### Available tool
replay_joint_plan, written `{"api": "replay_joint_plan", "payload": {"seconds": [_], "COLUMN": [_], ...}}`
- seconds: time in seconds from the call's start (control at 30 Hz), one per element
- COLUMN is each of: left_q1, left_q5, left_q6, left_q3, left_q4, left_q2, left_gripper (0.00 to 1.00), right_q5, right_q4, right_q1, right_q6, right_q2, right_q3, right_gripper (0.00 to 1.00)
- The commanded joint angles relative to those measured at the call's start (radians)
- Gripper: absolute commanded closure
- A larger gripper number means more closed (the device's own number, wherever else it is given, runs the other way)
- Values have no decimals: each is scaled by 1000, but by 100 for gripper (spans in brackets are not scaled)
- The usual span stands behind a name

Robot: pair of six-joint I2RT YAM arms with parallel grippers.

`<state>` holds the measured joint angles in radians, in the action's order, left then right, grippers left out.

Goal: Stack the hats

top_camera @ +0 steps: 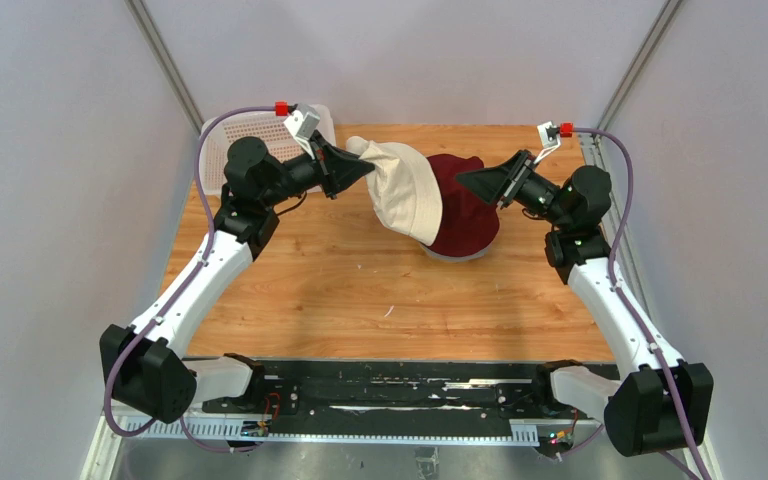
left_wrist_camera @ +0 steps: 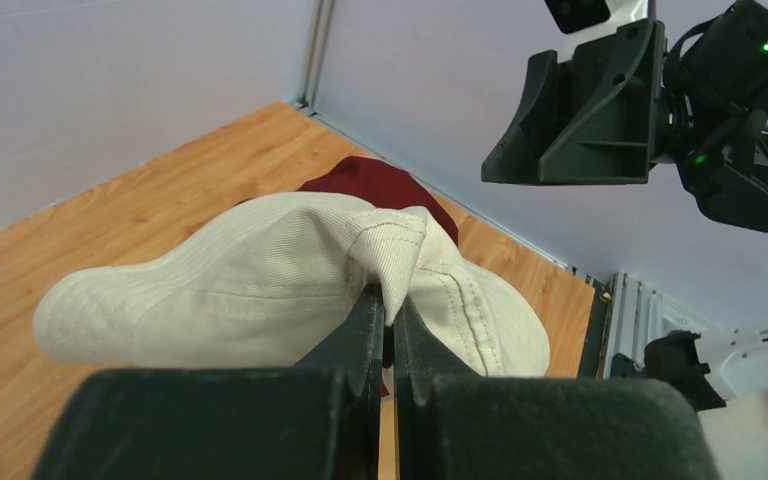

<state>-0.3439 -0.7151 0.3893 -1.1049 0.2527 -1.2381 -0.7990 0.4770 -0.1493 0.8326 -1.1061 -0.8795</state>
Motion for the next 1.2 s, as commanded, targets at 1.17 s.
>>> {"api": "replay_joint_plan", "payload": {"seconds": [1.17], "left_q1": [-72], "left_q5": [-20], "left_q6": [-108], "left_q3": [-19], "left_q4": [40], "left_q2": [49], "left_gripper": [100], "right_q5": [1], "right_q4": [136], "right_q1": [-165], "right_q6": [47], "right_q2": [-178], "right_q3": [-40], "right_gripper": [57]}}
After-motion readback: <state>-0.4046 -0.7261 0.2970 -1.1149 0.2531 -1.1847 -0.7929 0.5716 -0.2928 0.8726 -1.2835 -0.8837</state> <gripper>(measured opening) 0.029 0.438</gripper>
